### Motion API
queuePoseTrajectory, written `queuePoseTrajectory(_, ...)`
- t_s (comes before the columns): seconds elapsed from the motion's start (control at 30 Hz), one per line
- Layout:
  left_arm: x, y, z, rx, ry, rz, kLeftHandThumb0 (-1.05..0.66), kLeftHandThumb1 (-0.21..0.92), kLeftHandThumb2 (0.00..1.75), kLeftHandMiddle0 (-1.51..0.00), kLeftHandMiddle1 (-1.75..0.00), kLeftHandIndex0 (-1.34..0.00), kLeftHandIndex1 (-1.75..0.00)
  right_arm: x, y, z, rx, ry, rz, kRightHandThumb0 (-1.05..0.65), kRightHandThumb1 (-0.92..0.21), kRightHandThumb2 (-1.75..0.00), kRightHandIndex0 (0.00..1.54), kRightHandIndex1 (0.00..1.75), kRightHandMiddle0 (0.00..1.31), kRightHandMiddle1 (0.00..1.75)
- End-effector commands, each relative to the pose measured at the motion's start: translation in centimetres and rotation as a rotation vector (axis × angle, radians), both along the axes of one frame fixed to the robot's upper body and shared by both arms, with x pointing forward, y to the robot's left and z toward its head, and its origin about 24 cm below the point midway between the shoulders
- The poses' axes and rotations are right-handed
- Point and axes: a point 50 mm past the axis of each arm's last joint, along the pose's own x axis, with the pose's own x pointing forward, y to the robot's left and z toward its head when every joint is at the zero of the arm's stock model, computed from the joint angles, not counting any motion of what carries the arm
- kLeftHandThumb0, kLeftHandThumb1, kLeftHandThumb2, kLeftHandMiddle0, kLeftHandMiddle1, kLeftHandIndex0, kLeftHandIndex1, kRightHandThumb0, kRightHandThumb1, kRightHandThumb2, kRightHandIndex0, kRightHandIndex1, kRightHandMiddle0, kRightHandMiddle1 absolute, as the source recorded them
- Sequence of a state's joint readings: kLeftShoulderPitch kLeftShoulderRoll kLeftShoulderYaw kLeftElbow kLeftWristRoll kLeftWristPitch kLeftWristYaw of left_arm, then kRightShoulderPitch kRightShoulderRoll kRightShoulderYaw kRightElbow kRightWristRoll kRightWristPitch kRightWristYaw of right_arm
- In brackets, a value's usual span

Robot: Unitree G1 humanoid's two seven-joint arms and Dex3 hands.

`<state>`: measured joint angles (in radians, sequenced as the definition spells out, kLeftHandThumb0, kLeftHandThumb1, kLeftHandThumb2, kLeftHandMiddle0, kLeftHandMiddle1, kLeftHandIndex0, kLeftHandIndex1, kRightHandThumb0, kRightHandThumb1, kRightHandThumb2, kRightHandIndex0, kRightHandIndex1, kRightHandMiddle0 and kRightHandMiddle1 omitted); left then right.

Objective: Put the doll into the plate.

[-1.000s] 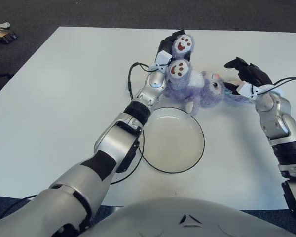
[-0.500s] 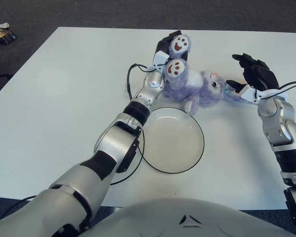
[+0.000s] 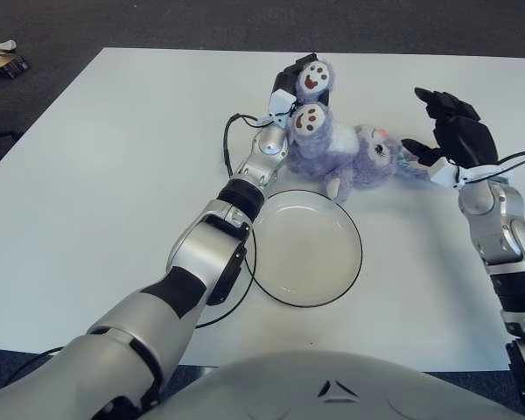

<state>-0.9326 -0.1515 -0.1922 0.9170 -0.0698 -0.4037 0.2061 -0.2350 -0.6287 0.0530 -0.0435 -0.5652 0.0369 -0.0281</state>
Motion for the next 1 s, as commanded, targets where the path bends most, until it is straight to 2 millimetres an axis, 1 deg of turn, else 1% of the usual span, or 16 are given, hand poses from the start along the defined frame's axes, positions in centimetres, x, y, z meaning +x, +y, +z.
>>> queuePoseTrajectory(0.0,-2.0,-4.9,1.0,-0.094,0.020,-0.109,0.53,0.16,1.51,-0.74,-1.75,-1.01,-1.75,-0.6,0.1,0.1,0.020,0.006,0.035,-1.05,-0.92,-0.47,0.00,0.01,0.00,0.20)
queuePoseTrajectory(0.17,-2.0,-5.0,1.0,-0.094,0.021,-0.109,0.53,0.16,1.51,-0.74,-1.75,-1.01,-1.75,-0.8,0.4,0.1,0.038,0.028,0.065,-1.05,-0.92,-0.47,0.00,0.00,0.00,0.11)
queuePoseTrajectory(0.23,-2.0,-5.0,1.0,-0.095,0.023,-0.109,0.53,0.16,1.51,-0.74,-1.75,-1.01,-1.75,-1.0,0.6,0.1,0.050,0.043,0.084,-1.05,-0.92,-0.44,0.00,0.00,0.00,0.06)
queuePoseTrajectory(0.33,-1.9,-5.1,1.0,-0.091,0.024,-0.103,0.53,0.16,1.51,-0.74,-1.75,-1.00,-1.75,-1.1,0.9,0.0,0.062,0.057,0.102,-1.05,-0.92,-0.42,0.00,0.00,0.00,0.04)
queuePoseTrajectory(0.57,-2.0,-5.2,1.0,-0.083,0.023,-0.095,0.53,0.16,1.51,-0.74,-1.75,-1.00,-1.75,-1.4,1.3,-0.2,0.115,0.102,0.143,-1.05,-0.92,-0.39,0.00,0.00,0.00,0.02)
queuePoseTrajectory(0.83,-2.1,-5.4,1.0,-0.083,0.011,-0.092,0.53,0.16,1.50,-0.73,-1.75,-0.99,-1.75,-1.6,1.8,-0.4,0.131,0.120,0.178,-1.05,-0.92,-0.39,0.01,0.00,0.00,0.01)
queuePoseTrajectory(0.97,-2.1,-5.4,1.1,-0.091,0.003,-0.088,0.53,0.16,1.50,-0.73,-1.75,-0.99,-1.75,-1.2,2.1,-0.9,0.129,0.131,0.179,-1.05,-0.92,-0.36,0.00,0.00,0.00,0.02)
